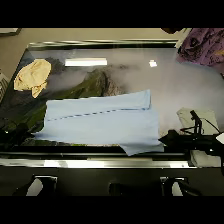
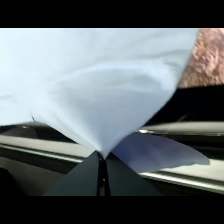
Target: Fold the clothes and pants, and hang the long-sleeved shirts on hangers.
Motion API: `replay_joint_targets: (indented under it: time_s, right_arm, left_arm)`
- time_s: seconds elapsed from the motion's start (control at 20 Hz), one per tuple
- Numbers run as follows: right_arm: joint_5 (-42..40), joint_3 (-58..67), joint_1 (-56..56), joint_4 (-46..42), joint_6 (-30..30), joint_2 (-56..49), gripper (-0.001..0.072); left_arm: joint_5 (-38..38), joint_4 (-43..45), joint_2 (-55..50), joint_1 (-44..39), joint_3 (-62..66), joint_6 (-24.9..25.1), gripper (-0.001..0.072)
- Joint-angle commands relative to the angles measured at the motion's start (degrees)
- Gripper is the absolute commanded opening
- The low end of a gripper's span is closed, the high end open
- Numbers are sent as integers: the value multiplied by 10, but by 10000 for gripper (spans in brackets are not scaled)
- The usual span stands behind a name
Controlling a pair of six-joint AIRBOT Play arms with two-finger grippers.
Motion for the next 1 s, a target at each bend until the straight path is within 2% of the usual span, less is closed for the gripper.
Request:
replay_joint_targets:
  time_s: [0.0,0.1,0.2,0.4,0.7,0.95]
  right_arm:
    - [-44,36,0,27,-27,-53,32]
    - [-68,77,0,41,-42,-116,32]
    - [-89,127,30,46,-55,-191,32]
    - [-143,263,136,6,-26,-345,32]
    - [-131,501,178,-56,42,-516,32]
    - [-132,593,178,-55,71,-579,32]
  left_arm:
    - [80,3,-8,-31,-1,-3,18]
    - [119,-3,-37,-38,3,-2,18]
    - [159,-34,-72,-48,14,27,19]
    - [214,-54,-159,-75,62,53,18]
    - [231,-53,-291,-96,175,67,19]
    - [231,-48,-363,-103,263,82,19]
